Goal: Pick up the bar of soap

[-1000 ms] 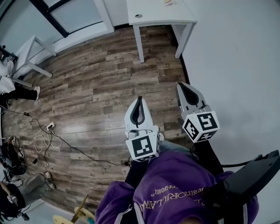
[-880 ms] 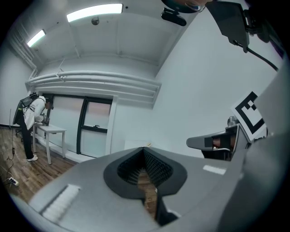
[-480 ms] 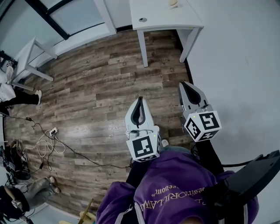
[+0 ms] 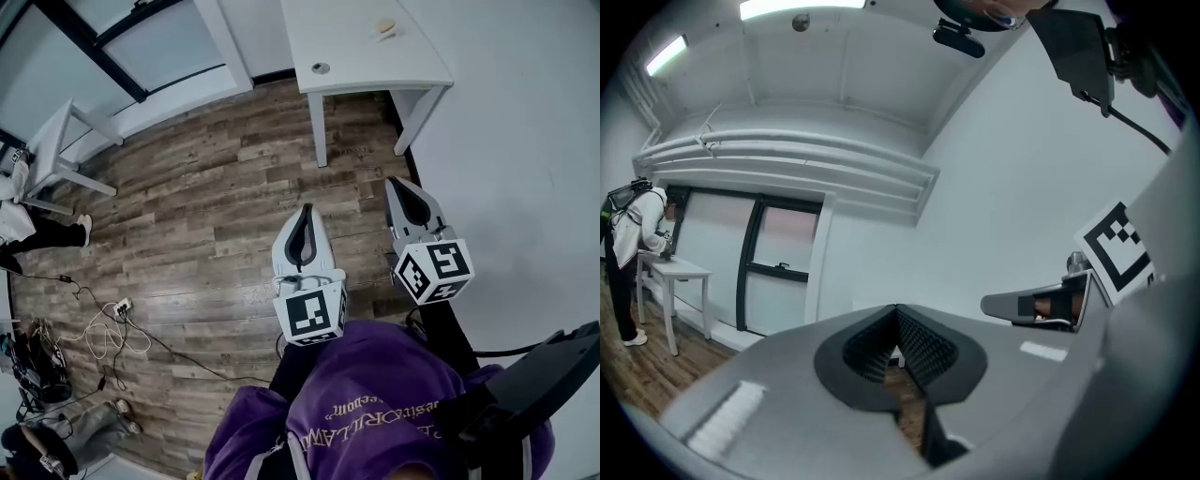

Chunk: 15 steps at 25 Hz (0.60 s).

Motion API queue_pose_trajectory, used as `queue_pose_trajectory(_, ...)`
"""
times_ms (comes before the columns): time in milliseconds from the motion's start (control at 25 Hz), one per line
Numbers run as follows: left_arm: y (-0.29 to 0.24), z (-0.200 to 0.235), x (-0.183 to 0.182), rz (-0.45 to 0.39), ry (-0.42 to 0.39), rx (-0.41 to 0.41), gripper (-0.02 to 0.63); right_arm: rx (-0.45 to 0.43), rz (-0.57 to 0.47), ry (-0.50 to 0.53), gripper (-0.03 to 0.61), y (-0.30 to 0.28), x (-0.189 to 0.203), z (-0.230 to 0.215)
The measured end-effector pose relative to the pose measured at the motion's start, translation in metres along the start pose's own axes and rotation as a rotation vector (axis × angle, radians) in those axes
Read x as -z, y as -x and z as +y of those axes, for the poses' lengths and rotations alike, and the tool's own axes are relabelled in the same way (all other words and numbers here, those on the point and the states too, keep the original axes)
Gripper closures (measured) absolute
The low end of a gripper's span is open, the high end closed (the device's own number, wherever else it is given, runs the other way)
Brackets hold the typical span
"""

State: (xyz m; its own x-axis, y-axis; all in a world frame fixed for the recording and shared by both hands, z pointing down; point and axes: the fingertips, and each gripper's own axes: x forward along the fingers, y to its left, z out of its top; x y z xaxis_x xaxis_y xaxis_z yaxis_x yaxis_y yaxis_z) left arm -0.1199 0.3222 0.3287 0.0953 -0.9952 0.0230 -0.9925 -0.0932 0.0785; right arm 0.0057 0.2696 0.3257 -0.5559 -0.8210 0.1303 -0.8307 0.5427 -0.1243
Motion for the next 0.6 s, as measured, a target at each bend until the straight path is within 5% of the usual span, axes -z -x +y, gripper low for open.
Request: queue_pose_trajectory(600, -0.07, 0.046, 0.02, 0.057, 0.034, 0.035, 0.609, 0.043, 0.028, -0.004, 0.569, -0.077, 0.002, -0.013)
